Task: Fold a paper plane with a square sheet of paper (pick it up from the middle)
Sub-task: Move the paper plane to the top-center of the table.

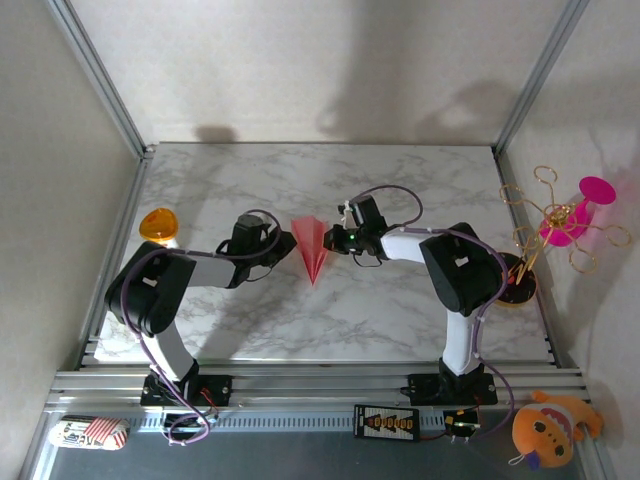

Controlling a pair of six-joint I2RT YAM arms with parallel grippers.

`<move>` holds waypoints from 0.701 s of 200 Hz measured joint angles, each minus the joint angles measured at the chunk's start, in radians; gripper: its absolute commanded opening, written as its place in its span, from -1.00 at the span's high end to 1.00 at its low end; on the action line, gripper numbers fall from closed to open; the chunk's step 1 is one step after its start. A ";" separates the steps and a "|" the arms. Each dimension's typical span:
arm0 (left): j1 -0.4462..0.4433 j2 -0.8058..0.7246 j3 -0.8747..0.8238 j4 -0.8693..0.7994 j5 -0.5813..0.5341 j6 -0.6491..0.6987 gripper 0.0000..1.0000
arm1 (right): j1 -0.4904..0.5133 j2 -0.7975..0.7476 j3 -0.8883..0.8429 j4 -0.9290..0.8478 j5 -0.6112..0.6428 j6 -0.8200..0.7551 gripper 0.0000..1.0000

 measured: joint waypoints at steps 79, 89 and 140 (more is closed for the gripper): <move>0.016 0.066 0.009 0.034 -0.022 -0.040 1.00 | -0.024 0.000 -0.007 0.047 0.021 0.069 0.99; 0.018 0.066 0.009 0.036 -0.024 -0.043 1.00 | -0.027 0.000 -0.007 0.047 0.021 0.072 0.98; 0.018 0.069 0.002 0.043 -0.027 -0.055 1.00 | -0.029 0.017 -0.007 0.050 0.021 0.089 0.94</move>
